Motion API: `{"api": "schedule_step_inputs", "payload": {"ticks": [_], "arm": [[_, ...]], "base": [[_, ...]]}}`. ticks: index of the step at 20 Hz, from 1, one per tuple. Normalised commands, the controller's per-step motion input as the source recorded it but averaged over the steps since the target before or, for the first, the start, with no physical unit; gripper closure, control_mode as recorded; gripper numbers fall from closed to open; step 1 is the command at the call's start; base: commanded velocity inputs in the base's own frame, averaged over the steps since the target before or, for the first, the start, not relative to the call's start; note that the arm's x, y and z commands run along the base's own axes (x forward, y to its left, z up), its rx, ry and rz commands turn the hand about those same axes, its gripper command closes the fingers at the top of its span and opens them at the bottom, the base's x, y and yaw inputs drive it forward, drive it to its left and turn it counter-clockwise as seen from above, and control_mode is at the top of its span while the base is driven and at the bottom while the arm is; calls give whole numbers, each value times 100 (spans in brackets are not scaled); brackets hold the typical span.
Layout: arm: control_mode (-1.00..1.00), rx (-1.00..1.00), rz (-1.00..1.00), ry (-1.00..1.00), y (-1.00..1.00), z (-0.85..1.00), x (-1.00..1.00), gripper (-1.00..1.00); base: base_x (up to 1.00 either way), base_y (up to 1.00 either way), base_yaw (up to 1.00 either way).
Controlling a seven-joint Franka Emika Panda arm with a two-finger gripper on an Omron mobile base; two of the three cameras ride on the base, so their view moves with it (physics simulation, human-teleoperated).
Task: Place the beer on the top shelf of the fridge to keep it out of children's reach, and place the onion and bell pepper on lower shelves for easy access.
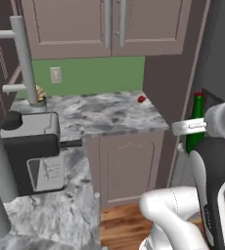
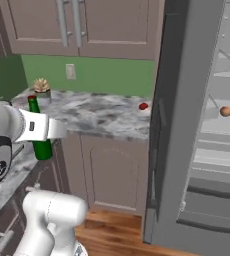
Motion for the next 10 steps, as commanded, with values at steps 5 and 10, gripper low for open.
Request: {"api": "schedule_step_inputs", "payload": {"ticks": [5,10], "arm": [[100,0,0,0,0,0,0,100],[100,0,0,0,0,0,0,100]], "base": [[-67,-39,-4],[-2,-81,-7]]}}
